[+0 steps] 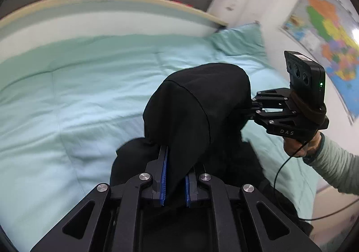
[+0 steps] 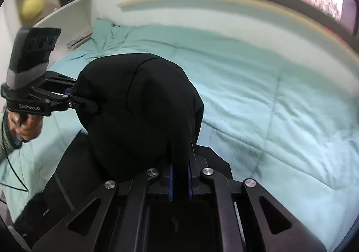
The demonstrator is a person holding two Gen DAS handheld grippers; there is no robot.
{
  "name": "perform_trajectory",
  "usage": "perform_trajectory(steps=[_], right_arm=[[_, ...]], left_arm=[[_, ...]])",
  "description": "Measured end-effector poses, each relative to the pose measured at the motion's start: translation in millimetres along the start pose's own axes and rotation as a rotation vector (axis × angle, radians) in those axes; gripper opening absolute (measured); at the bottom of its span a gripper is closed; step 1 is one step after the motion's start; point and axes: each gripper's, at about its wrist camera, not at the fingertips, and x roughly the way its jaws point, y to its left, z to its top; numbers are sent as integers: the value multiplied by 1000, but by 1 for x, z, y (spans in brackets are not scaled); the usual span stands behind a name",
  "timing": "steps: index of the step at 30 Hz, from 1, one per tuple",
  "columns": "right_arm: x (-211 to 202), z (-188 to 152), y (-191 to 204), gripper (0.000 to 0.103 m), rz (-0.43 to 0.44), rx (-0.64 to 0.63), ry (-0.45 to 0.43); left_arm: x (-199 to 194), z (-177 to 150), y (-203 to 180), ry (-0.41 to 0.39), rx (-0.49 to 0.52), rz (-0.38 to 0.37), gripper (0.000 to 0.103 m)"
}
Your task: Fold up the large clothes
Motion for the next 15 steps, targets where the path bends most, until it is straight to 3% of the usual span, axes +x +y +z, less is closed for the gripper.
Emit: perform_trajectory(steps=[5, 9, 13, 14, 15], right_arm=[[-68, -56, 65, 12, -98, -40, -21], [-88, -115, 116, 12, -193, -41, 13], [-78, -175, 139, 16, -180, 37, 109], [-74, -186, 139, 20, -170, 57, 142], [-66, -199, 137, 31, -140, 107, 187]], left_arm=[[-47, -54, -70, 13, 63, 20, 12], [-62, -118, -120, 48, 69, 57, 12], [-40, -198, -132, 157, -46, 75, 12], [-32, -216, -127, 178, -90, 93, 12], [-26, -230, -122, 190, -138, 107, 13]])
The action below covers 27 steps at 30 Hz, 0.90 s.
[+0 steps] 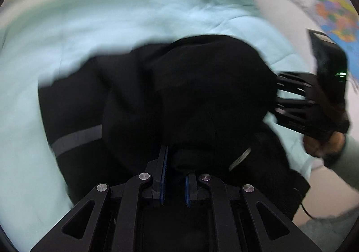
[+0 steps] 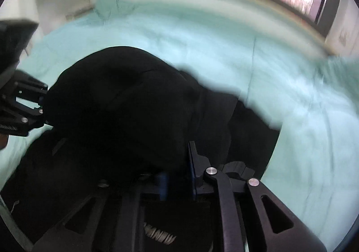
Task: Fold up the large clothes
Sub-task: 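Lift the hood with both grippers and fold it over the jacket body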
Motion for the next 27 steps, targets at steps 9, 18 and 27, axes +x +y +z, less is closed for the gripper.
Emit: perform_trajectory(steps=[9, 18, 27], right_arm=[[-31, 16, -47, 48, 94, 196, 29], [-60, 116, -35, 48, 167, 266, -164], [-13, 138, -38, 48, 197, 322, -44]], left_arm=[[-45, 1, 24, -63, -147, -21, 14], [-106, 79, -5, -257, -33, -185, 18], [-65, 93, 27, -230, -119, -156, 23]])
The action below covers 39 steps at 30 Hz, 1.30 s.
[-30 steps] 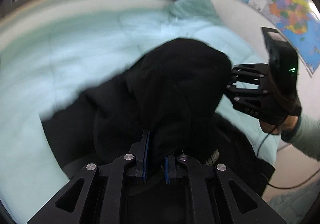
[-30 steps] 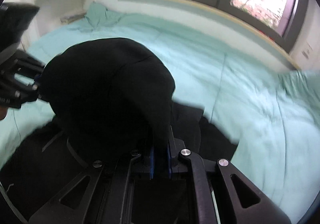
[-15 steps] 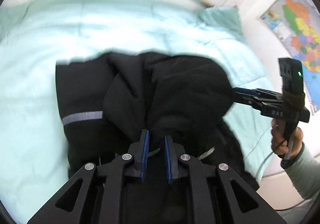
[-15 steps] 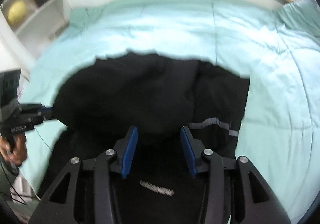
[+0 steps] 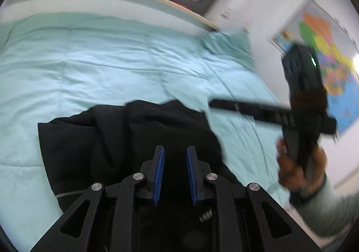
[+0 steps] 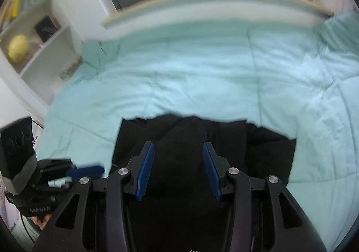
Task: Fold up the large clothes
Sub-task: 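Lift the hood with both grippers and fold it over the jacket body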
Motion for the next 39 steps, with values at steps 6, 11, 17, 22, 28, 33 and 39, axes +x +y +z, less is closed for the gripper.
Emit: perform_trajectory(steps=[6, 11, 17, 22, 28, 33, 39], right_arm=[[101, -81, -1, 48, -73, -39, 307], [122, -152, -13, 48, -121, -52, 287], [82, -150, -13, 49, -32, -70, 255], [23, -133, -12, 49, 36, -75, 132], [69, -134, -15, 49, -73, -87, 234], [96, -168, -38, 49, -9, 7, 289], [52, -183, -43, 51, 37, 83, 287]], left_arm=[[78, -56, 57, 292, -128, 22, 25], [109, -132, 63, 350, -195, 54, 27], [73, -115, 55, 285, -224, -3, 27], [27, -89, 19, 181, -115, -94, 39], [71, -94, 34, 219, -157, -7, 52], [103, -131, 69, 303, -246, 16, 39], [54, -134, 50, 272, -221, 6, 39]])
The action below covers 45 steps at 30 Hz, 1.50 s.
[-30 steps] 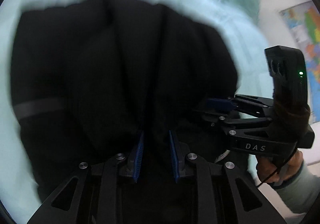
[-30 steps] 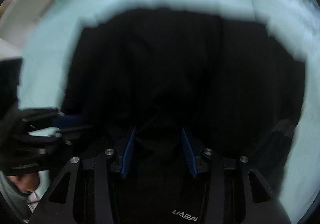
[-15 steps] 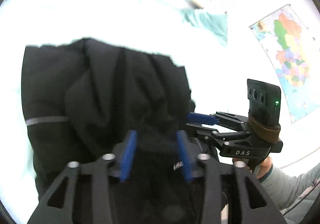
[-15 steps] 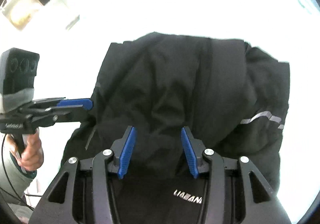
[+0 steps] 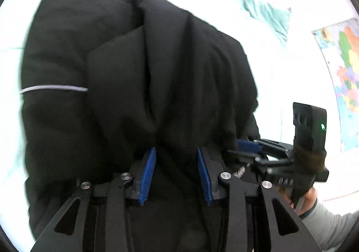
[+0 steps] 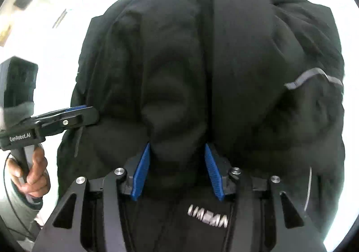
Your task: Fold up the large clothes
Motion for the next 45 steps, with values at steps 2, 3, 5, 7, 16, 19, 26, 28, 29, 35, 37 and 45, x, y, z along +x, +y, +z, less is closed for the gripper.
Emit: perform_trajectory(steps=[2, 3, 5, 7, 16, 19, 26, 28, 29, 35, 37, 45], right_arm=[[-20, -18, 2, 55, -22, 12, -32], [-31, -29, 0, 58, -35, 19, -54], [-49, -50, -6, 62, -46, 55, -80], [-62, -73, -16, 63, -48, 104, -87], [-107, -157, -56, 63, -106, 250, -106], [-121, -182, -75, 63, -149, 292, -101], [-139, -239, -115, 63, -239, 389, -63], [-139, -252, -124, 63, -259, 417, -46], [-138, -258, -127, 63, -264, 427, -37], [-123, -284, -140, 63, -304, 447, 42], [-117, -292, -144, 63, -288, 465, 62], [-112, -306, -155, 63, -197, 488, 80]], left_arm=[[-20, -18, -4, -10, 6, 25, 39], [-30, -26, -2, -18, 3, 34, 39], [-54, -52, 2, -38, -29, 37, 39], [-73, -81, 17, -61, -74, 55, 39], [-147, -175, 62, -171, -329, 154, 54], [-153, -190, 74, -183, -384, 166, 56], [-137, -235, 97, -80, -485, 154, 60], [-125, -248, 103, -55, -509, 152, 61], [-121, -254, 106, -39, -527, 179, 61], [-100, -280, 120, -3, -592, 176, 60], [-97, -282, 118, -17, -592, 147, 60], [-92, -274, 87, 20, -467, 91, 53]])
